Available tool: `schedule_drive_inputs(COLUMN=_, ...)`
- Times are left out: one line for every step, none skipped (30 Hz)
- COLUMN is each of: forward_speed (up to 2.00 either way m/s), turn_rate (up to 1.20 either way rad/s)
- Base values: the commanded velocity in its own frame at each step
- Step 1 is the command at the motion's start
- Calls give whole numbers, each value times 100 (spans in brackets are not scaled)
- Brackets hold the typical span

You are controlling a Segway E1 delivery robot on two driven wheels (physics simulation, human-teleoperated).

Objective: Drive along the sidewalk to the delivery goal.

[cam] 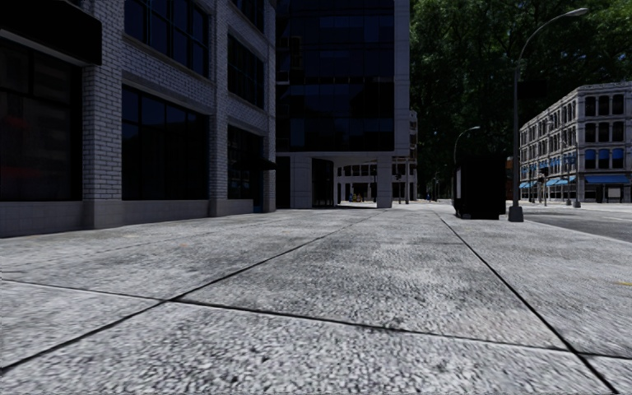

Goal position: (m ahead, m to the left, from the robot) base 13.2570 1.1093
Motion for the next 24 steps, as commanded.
schedule_drive_inputs(forward_speed=155, turn_rate=0)
schedule_drive_inputs(forward_speed=155, turn_rate=8)
schedule_drive_inputs(forward_speed=155, turn_rate=19)
schedule_drive_inputs(forward_speed=155, turn_rate=19)
schedule_drive_inputs(forward_speed=155, turn_rate=25)
schedule_drive_inputs(forward_speed=155, turn_rate=39)
schedule_drive_inputs(forward_speed=155, turn_rate=47)
schedule_drive_inputs(forward_speed=155, turn_rate=55)
schedule_drive_inputs(forward_speed=155, turn_rate=59)
schedule_drive_inputs(forward_speed=155, turn_rate=60)
schedule_drive_inputs(forward_speed=155, turn_rate=60)
schedule_drive_inputs(forward_speed=155, turn_rate=60)
schedule_drive_inputs(forward_speed=155, turn_rate=60)
schedule_drive_inputs(forward_speed=155, turn_rate=60)
schedule_drive_inputs(forward_speed=155, turn_rate=54)
schedule_drive_inputs(forward_speed=155, turn_rate=50)
schedule_drive_inputs(forward_speed=155, turn_rate=50)
schedule_drive_inputs(forward_speed=155, turn_rate=48)
schedule_drive_inputs(forward_speed=155, turn_rate=43)
schedule_drive_inputs(forward_speed=155, turn_rate=0)
schedule_drive_inputs(forward_speed=155, turn_rate=0)
schedule_drive_inputs(forward_speed=155, turn_rate=0)
schedule_drive_inputs(forward_speed=155, turn_rate=0)
schedule_drive_inputs(forward_speed=155, turn_rate=0)
